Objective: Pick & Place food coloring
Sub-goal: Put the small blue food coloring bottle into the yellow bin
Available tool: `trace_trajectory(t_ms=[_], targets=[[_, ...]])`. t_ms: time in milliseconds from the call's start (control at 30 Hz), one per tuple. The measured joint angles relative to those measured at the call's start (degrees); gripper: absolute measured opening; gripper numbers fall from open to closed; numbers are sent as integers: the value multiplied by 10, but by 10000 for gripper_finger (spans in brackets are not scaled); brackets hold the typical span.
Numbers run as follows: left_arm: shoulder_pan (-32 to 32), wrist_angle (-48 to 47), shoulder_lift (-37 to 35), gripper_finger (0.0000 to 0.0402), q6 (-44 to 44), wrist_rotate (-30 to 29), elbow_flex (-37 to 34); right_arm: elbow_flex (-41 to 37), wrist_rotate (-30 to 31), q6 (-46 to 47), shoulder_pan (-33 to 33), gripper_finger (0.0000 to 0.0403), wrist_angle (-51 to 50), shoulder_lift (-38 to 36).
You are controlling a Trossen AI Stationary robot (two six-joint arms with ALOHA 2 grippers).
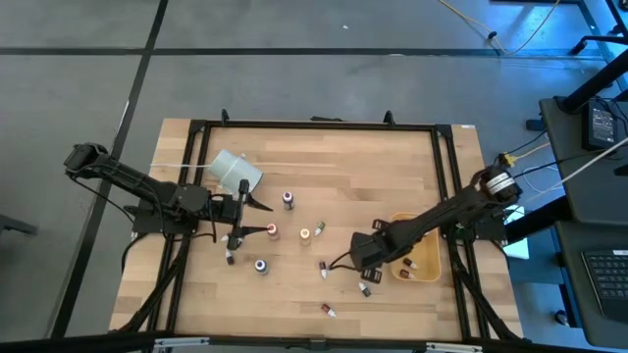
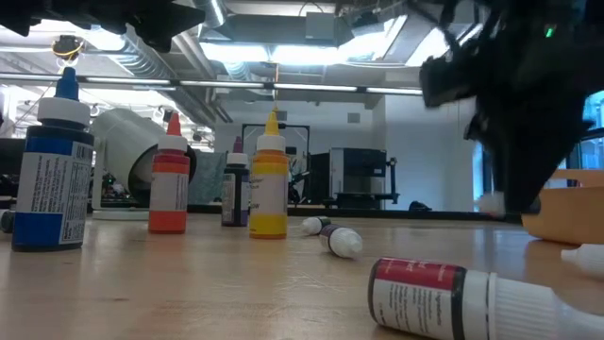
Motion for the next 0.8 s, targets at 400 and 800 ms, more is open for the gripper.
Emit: trace_trajectory(t_ms=[400,800], targets=[[0,-3,0,230,0,0,0,2,49,193,96,79,-183,-172],[0,-3,0,229,0,0,0,-101,7,407,182,82,-134,-180]])
